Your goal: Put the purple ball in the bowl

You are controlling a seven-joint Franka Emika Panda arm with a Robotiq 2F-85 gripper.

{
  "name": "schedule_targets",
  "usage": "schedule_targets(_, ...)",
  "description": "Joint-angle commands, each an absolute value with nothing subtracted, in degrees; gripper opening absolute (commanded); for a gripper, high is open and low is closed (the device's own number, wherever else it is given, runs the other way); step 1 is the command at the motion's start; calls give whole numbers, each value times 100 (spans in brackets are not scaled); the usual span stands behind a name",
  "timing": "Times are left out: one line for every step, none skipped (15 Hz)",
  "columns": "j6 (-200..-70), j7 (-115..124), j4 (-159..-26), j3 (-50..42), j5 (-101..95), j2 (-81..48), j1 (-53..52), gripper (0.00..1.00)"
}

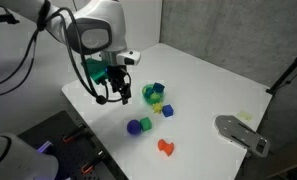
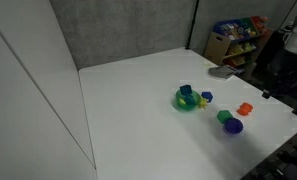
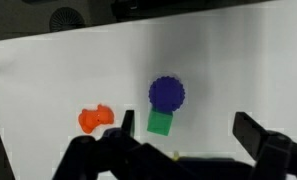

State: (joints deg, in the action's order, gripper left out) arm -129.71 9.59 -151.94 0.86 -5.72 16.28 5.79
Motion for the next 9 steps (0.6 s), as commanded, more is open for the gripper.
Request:
schedule_targets(-13932, 1667, -15282, 53, -986, 915, 787, 100)
schedule_targets(-14175, 1829, -15285, 28, -1096, 700, 829, 100)
schedule_targets(-14375, 2035, -15255, 4, -1244, 445, 870, 100)
schedule_targets(-14520, 2200, -15214, -40, -1347, 225, 881, 100)
schedule_targets(-14697, 2407, -15171, -94, -1507, -3, 886, 100)
schedule_targets(-14861, 2536, -15123, -173, -1594, -238, 861, 100)
schedule_targets(-15000, 2614, -15060, -259, -1632, -466, 819, 100)
schedule_targets(-15171, 2703, -15011, -344, -1678, -665, 774, 100)
schedule_targets(-15340, 2683, -14944, -427, -1614, -895, 717, 100)
